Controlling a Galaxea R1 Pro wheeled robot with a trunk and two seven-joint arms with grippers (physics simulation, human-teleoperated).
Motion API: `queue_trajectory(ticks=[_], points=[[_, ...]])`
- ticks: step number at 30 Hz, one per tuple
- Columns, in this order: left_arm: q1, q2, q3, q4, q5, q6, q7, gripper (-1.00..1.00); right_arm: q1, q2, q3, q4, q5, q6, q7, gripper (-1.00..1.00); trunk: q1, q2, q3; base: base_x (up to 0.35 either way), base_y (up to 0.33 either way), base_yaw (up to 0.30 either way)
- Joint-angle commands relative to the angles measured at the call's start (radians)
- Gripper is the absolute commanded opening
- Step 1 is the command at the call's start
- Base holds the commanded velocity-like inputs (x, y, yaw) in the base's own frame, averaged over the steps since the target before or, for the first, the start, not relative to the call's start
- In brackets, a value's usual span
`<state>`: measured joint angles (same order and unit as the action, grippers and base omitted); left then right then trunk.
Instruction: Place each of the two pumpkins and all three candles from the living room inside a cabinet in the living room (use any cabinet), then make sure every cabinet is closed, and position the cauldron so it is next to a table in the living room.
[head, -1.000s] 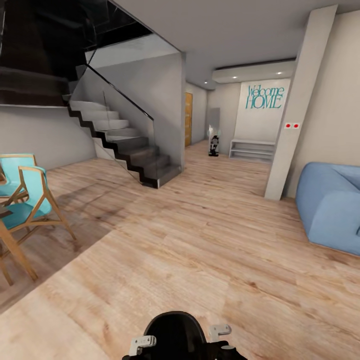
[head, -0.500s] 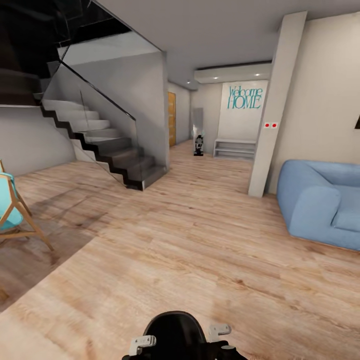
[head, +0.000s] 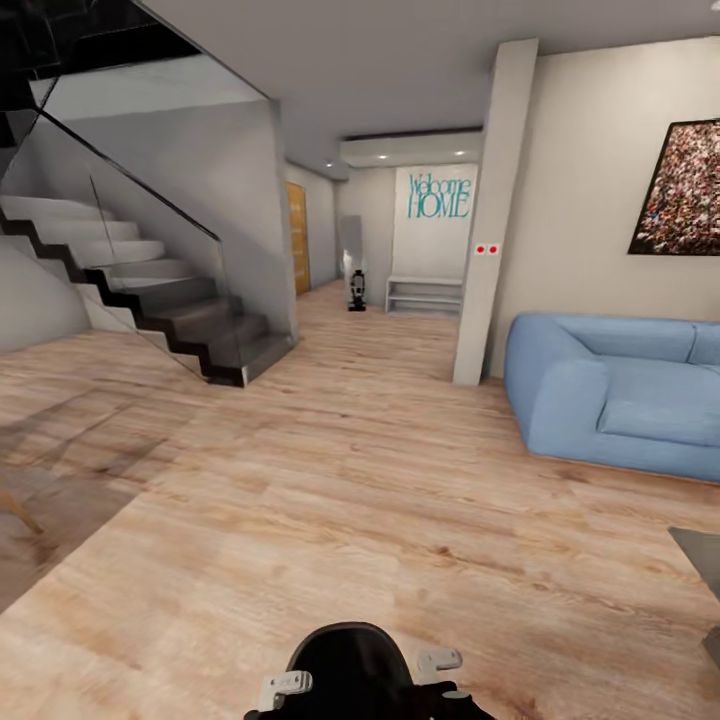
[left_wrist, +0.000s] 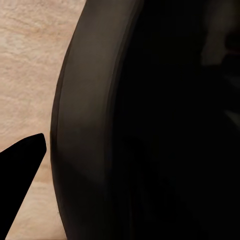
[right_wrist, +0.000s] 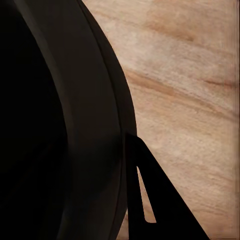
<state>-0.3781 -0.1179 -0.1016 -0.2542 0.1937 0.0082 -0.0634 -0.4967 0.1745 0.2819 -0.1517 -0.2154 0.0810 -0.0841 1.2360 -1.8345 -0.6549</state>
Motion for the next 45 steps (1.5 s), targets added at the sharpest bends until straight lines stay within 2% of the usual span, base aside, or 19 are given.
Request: queue_trajectory(ticks=[1, 45], points=[[0.0, 0.001, -0.003, -0.005, 0.007, 0.002, 0.004, -1.0, -0.001, 0.0, 0.003, 0.001, -0.002, 0.005, -0.008, -1.0, 0.0, -0.001, -0.001, 0.0, 0.0, -0.283], [-0.001, 0.001, -0.003, -0.006, 0.007, 0.001, 0.004, -1.0, -0.001, 0.0, 0.003, 0.001, -0.002, 0.005, -0.008, -1.0, 0.0, -0.001, -0.001, 0.007, 0.0, -0.283]])
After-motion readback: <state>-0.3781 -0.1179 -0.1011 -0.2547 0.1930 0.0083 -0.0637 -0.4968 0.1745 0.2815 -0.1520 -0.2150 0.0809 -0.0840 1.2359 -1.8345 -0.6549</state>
